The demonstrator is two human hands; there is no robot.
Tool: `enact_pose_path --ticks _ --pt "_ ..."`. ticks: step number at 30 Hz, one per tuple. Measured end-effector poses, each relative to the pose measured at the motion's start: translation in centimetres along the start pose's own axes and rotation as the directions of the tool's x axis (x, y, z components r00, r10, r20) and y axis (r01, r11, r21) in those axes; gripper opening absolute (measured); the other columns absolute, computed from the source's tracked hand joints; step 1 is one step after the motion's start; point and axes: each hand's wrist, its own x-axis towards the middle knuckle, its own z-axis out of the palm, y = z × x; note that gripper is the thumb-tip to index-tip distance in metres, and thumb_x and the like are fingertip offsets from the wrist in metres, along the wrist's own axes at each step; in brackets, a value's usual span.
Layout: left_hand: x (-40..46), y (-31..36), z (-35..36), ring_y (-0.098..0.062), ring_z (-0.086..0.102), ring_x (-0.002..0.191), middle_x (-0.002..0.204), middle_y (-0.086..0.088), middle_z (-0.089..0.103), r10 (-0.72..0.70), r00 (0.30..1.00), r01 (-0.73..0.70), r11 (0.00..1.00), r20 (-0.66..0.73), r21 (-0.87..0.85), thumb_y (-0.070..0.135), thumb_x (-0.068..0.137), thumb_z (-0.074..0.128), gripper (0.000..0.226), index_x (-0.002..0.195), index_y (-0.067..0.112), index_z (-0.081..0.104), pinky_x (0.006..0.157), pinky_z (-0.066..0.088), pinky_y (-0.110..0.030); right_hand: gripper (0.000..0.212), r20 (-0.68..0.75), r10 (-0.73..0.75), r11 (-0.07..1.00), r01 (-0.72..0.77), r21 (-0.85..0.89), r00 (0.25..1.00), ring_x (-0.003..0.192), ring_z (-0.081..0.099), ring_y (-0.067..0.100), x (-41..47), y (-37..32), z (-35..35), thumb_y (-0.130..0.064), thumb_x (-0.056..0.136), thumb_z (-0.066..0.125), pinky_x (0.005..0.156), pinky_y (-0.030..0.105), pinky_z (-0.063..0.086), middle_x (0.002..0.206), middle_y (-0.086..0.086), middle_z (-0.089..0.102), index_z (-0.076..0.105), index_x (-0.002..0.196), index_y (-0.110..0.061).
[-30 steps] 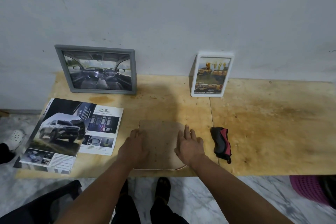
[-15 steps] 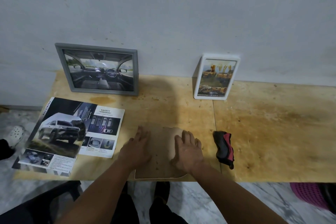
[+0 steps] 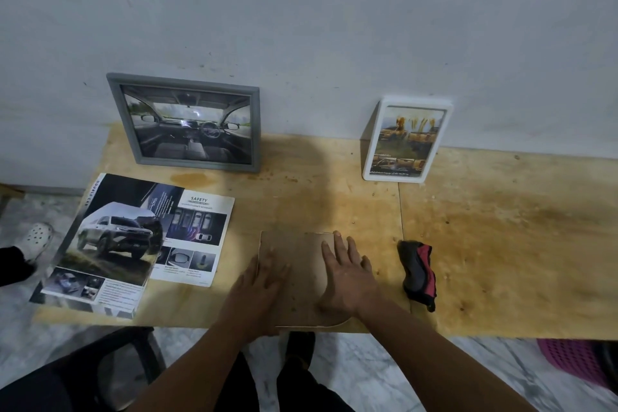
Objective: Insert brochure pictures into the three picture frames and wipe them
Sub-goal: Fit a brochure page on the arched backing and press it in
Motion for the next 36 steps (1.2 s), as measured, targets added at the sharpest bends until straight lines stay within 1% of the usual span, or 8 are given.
enact_pose_path --ticks 5,10,12,15,18,24,32,36 --pt "0.1 0.3 0.1 -0.054 0.012 0.153 0.17 -0.021 -0.012 -0.014 1.0 0.014 1.0 0.016 -0.012 0.067 0.053 0.086 0.144 0.162 0.03 -0.001 0.113 0.039 -0.059 0.13 0.013 -0.006 0.998 0.007 -0.062 1.0 0.151 -0.029 0.04 -0.1 -0.4 0.2 -0.07 0.074 0.069 0.12 0.066 -0.002 0.166 0.008 -0.03 -0.015 0.161 -0.023" --pt "0.6 0.1 -0.1 -0.051 0.035 0.146 0.162 -0.028 0.031 -0.026 0.999 0.023 0.992 0.022 0.127 0.081 0.025 0.083 0.152 0.156 0.02 0.038 0.106 0.045 -0.066 0.127 0.023 0.014 0.995 -0.012 -0.095 1.0 0.15 -0.027 0.044 0.1 -0.9 0.3 -0.068 0.076 0.067 0.118 0.07 0.0 0.166 0.01 -0.029 -0.015 0.161 -0.02" --pt "0.8 -0.2 -0.1 -0.046 0.035 0.147 0.159 -0.029 0.036 -0.015 0.999 0.008 0.988 0.043 0.153 0.088 0.028 0.076 0.148 0.154 0.017 0.043 0.107 0.043 -0.066 0.129 0.022 0.016 0.997 -0.014 -0.08 1.0 0.151 -0.026 0.043 0.0 -0.8 0.3 -0.068 0.074 0.068 0.118 0.07 0.002 0.166 0.008 -0.029 -0.015 0.161 -0.021" --pt "0.7 -0.5 -1.0 -0.04 0.013 0.156 0.167 -0.023 0.005 0.025 0.998 -0.031 0.993 0.058 0.111 0.086 0.063 0.064 0.126 0.163 0.028 0.013 0.113 0.038 -0.066 0.132 0.039 -0.001 0.998 0.004 -0.065 0.999 0.151 -0.028 0.041 0.1 -0.5 0.3 -0.068 0.072 0.072 0.118 0.069 0.003 0.165 0.006 -0.033 -0.016 0.16 -0.023" --pt "0.7 -1.6 -1.7 -0.024 -0.031 0.146 0.158 -0.009 -0.036 0.088 0.99 -0.105 0.983 0.112 0.153 0.067 0.094 0.049 0.102 0.154 0.038 -0.027 0.127 0.008 -0.058 0.134 0.073 -0.053 0.995 0.059 -0.082 0.996 0.151 -0.029 0.038 0.2 0.6 -0.2 -0.063 0.072 0.076 0.12 0.067 0.005 0.162 0.003 -0.038 -0.019 0.16 -0.027" --pt "0.7 -2.2 -2.0 -0.019 -0.035 0.143 0.154 -0.006 -0.042 0.127 0.98 -0.154 0.972 0.152 0.179 0.059 0.1 0.048 0.092 0.159 0.036 -0.02 0.128 0.005 -0.053 0.13 0.128 -0.141 0.979 0.158 -0.131 0.982 0.152 -0.027 0.03 0.0 3.0 -1.3 -0.045 0.075 0.082 0.121 0.066 0.006 0.163 0.001 -0.036 -0.015 0.16 -0.033" --pt "0.9 -2.9 -0.9 -0.023 -0.037 0.148 0.16 -0.006 -0.042 0.133 0.99 -0.14 0.968 0.049 0.209 0.069 0.095 0.045 0.104 0.136 0.045 -0.047 0.127 0.001 -0.051 0.131 0.131 -0.111 0.978 0.132 -0.162 0.985 0.152 -0.027 0.034 0.4 2.5 -0.8 -0.04 0.076 0.084 0.119 0.068 0.007 0.163 0.003 -0.036 -0.016 0.16 -0.031" --pt "1.2 -3.9 0.1 -0.014 -0.044 0.144 0.157 0.0 -0.048 0.171 0.985 -0.168 0.965 0.004 0.203 0.073 0.09 0.046 0.103 0.149 0.046 -0.035 0.125 0.0 -0.053 0.131 0.149 -0.097 0.977 0.123 -0.172 0.984 0.151 -0.03 0.034 0.7 2.6 -0.4 -0.04 0.078 0.083 0.119 0.068 0.006 0.161 0.002 -0.04 -0.02 0.159 -0.032"
